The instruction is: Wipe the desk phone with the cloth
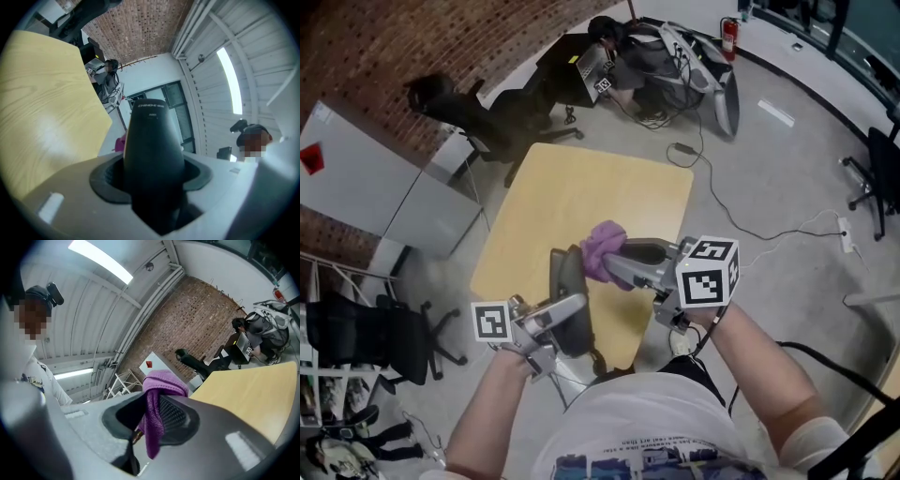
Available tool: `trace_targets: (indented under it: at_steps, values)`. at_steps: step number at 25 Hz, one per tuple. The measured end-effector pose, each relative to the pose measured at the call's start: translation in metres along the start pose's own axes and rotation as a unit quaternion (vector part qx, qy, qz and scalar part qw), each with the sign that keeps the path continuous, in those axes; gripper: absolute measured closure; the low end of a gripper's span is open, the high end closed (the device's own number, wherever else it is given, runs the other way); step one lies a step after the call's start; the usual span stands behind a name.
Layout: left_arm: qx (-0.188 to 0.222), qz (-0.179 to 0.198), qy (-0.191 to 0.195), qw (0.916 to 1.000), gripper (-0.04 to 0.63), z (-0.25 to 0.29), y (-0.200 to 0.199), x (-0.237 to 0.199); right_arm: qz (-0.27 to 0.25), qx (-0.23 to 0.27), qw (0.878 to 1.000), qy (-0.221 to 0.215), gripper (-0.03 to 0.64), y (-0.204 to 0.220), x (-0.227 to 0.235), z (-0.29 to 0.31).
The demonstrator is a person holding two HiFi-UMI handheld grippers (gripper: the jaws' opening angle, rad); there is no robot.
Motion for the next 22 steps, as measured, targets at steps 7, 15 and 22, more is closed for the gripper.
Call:
trace_targets:
  at_steps: [7, 15, 22]
  values:
    - [0.015, 0.003, -0.009, 0.9998, 0.307, -0.001, -0.01, 0.0, 0.024, -0.045, 0.998, -0.044, 0.526, 0.037, -0.027, -0.002]
    - [0.027, 0.003, -0.018, 0.9995, 0.307, 0.004, -0.016, -0.001, 0.02, -0.097, 0.991, -0.089, 0.526, 0.064, -0.061, -0.024]
    - [0.037, 0.0, -0.04, 0.9985, 0.307, 0.005, -0.021, -0.009, -0.049, -0.055, 0.993, -0.093, 0.526, 0.015, -0.078, -0.045]
Point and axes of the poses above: the fingertips, and each gripper's own axes: z forward along the fingers, x to its right, y out of its underside, the point moved 10 cm from there along -z, backward along the fingers, and after that the axes turned 14 degrees about -z, right-handed, at the moved point
